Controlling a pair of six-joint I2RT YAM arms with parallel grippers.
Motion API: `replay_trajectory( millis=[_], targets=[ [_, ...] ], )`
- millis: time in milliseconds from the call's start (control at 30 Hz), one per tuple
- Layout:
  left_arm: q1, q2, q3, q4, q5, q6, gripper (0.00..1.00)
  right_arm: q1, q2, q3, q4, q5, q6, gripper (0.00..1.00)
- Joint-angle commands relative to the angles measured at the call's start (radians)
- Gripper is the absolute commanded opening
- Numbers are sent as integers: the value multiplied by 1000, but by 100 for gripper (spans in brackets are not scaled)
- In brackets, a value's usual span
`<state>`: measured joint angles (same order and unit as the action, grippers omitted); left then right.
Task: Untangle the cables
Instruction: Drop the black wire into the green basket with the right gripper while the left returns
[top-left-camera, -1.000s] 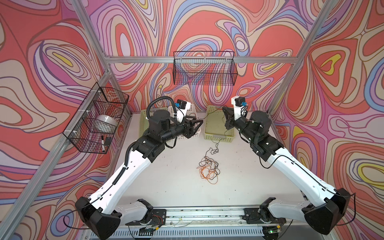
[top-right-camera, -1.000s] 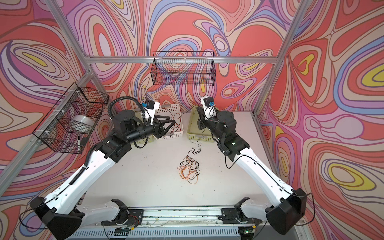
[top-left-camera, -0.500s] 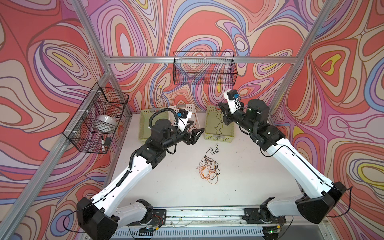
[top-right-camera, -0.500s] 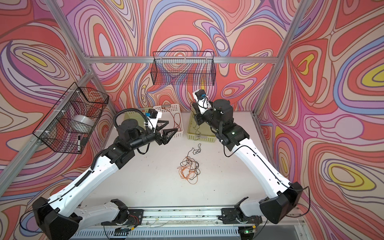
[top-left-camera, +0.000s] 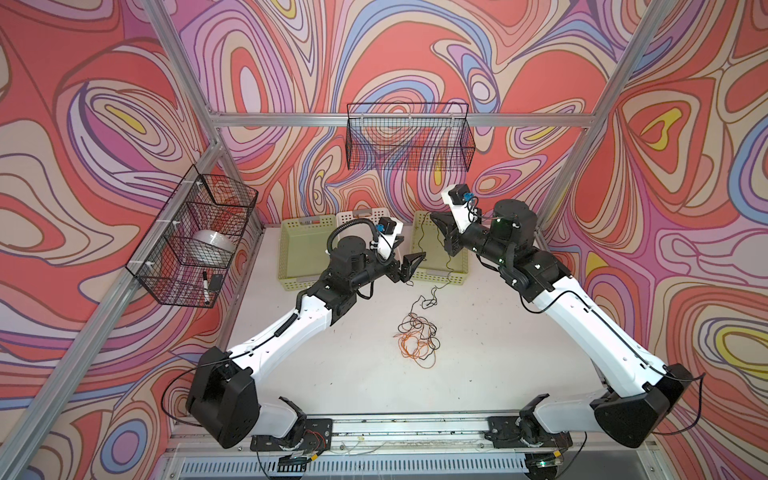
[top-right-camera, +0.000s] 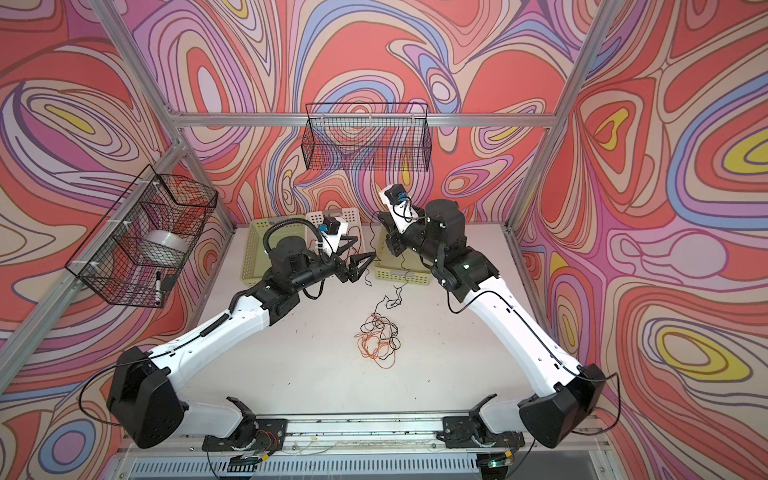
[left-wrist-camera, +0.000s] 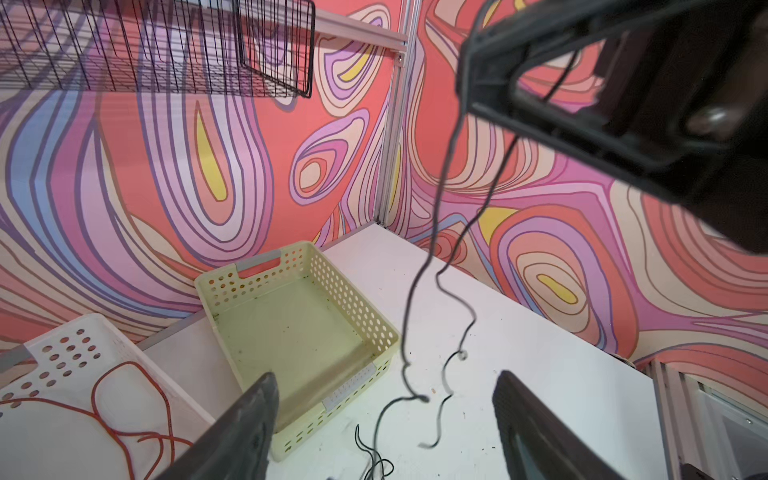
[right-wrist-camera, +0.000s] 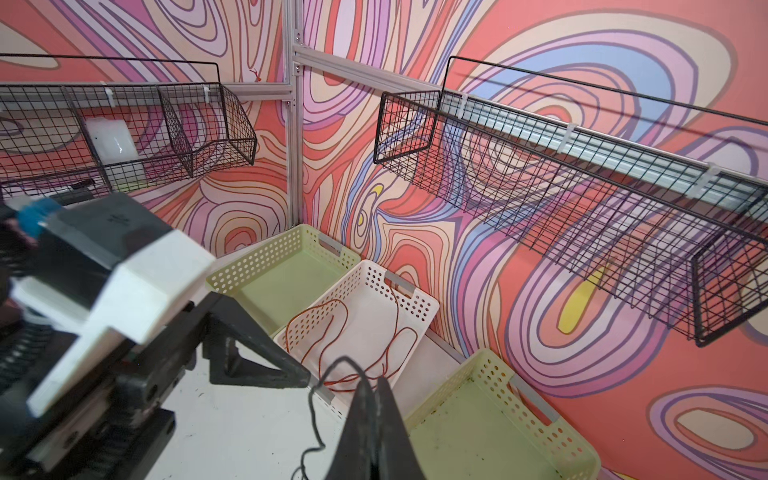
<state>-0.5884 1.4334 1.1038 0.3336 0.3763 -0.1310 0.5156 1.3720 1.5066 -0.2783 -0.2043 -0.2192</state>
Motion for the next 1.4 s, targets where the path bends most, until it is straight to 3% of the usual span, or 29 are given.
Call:
replay_trajectory(
  millis=[0, 200, 400, 700, 900, 1000, 1300, 1367],
  targets=[
    [-6, 73, 37, 85, -3, 6, 81, -5, 12, 29, 7, 8, 10, 0],
    [-17, 116, -17, 134, -6, -8, 72, -9, 49, 38, 62, 245, -4, 0],
    [-18, 47, -113, 55, -77, 8, 80, -49, 136, 69, 161, 387, -39, 0],
    [-22, -126, -314, -30, -250, 28, 100, -108, 351, 152, 272, 438, -141, 0],
    [-33, -191, -399, -70, -333, 18, 100, -168, 485, 103, 361, 403, -129, 0],
    [-35, -202, -435, -55, -287, 43, 100, -179, 533, 57, 405, 392, -114, 0],
    [-57, -184, -440, -133, -228, 86, 72, -185, 680, 43, 311, 454, -41, 0],
    [-68, -171, -435, -142, -220, 89, 65, -186, 704, 69, 252, 476, -24, 6]
  ],
)
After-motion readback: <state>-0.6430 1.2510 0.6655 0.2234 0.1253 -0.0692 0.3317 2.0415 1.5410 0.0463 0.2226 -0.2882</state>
